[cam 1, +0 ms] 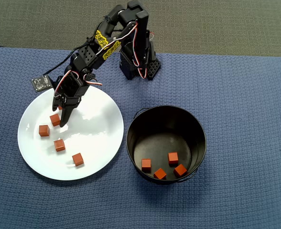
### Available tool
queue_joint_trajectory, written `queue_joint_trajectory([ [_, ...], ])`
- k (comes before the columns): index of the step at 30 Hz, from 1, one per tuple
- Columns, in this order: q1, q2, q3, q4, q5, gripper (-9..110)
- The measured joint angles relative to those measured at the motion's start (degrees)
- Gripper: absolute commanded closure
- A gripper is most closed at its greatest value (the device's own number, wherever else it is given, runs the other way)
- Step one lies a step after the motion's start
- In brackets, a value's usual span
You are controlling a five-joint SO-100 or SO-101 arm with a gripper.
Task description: Pick up the red cubes from the white plate and place them in the black recipient
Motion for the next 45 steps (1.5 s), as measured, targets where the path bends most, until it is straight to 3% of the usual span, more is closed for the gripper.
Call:
queue_joint_trajectory([
  [7, -0.1, -3.7, -1.8, -1.8, 1.8, 101],
  [14, -0.3, -3.8, -2.5, -1.6, 6.1, 101],
  [20, -4.0, 6.1, -2.7, 7.3, 12.0, 101],
  [29, -15.6, 28.3, -4.4, 25.5, 39.6, 102],
  [39, -43.0, 29.5, -16.0, 35.6, 64.2, 102],
  [41, -48.4, 27.7, -17.6, 36.3, 66.7, 95],
  [43, -53.8, 25.3, -19.1, 38.1, 67.5, 71],
  [45, -59.5, 23.3, -19.7, 41.0, 66.4, 70],
])
